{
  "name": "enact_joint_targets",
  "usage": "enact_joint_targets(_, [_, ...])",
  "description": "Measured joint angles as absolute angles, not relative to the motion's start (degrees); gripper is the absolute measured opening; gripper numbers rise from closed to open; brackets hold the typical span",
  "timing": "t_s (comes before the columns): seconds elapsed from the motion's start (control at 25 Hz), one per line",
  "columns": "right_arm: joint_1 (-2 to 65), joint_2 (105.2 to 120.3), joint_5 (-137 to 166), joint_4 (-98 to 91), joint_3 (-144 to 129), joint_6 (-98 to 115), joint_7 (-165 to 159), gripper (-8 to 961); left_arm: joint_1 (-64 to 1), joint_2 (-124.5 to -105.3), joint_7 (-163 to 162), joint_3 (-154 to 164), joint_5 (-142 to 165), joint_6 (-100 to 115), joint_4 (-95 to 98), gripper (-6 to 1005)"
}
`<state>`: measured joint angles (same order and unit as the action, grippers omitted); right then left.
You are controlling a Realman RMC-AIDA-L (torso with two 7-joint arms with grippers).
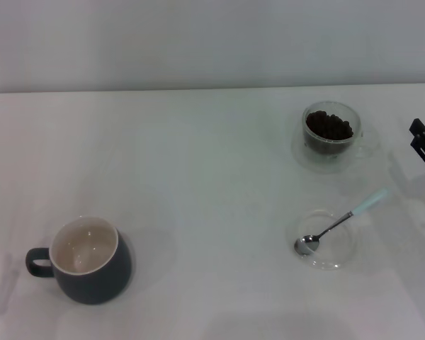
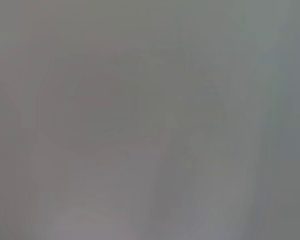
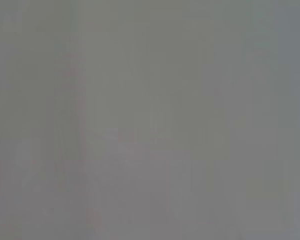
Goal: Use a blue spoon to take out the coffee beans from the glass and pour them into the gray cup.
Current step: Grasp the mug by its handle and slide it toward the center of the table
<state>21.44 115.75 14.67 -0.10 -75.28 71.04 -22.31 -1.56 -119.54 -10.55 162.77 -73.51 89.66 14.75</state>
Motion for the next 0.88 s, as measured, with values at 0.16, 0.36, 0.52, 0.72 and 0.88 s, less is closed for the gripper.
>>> enact_joint_targets(0.16, [21.4,115.69,14.5,-0.3,-75.2,71.1,-22.7,691,-1.6,-119.49,-10.5,162.8,-73.4,91.3,14.7,891])
enact_joint_targets(0.36, [21.4,115.66,14.5,-0.5,-75.2,71.1,-22.8,688,-1.5,-119.5,-10.5,162.8,-73.4,91.8,14.6,890])
enact_joint_targets(0.52, [21.4,115.66,14.4,-0.6,-75.2,71.1,-22.8,686,-0.4,-119.58,-10.5,162.8,-73.4,92.3,14.6,890])
enact_joint_targets(0.72, [21.7,115.62,14.3,-1.3,-75.2,70.9,-22.8,683,3.1,-119.42,-10.5,162.9,-70.7,93.2,13.9,890])
enact_joint_targets(0.88, [22.0,115.58,14.2,-1.9,-74.9,70.7,-22.8,681,4.9,-119.36,-10.5,162.9,-67.1,92.7,10.6,891])
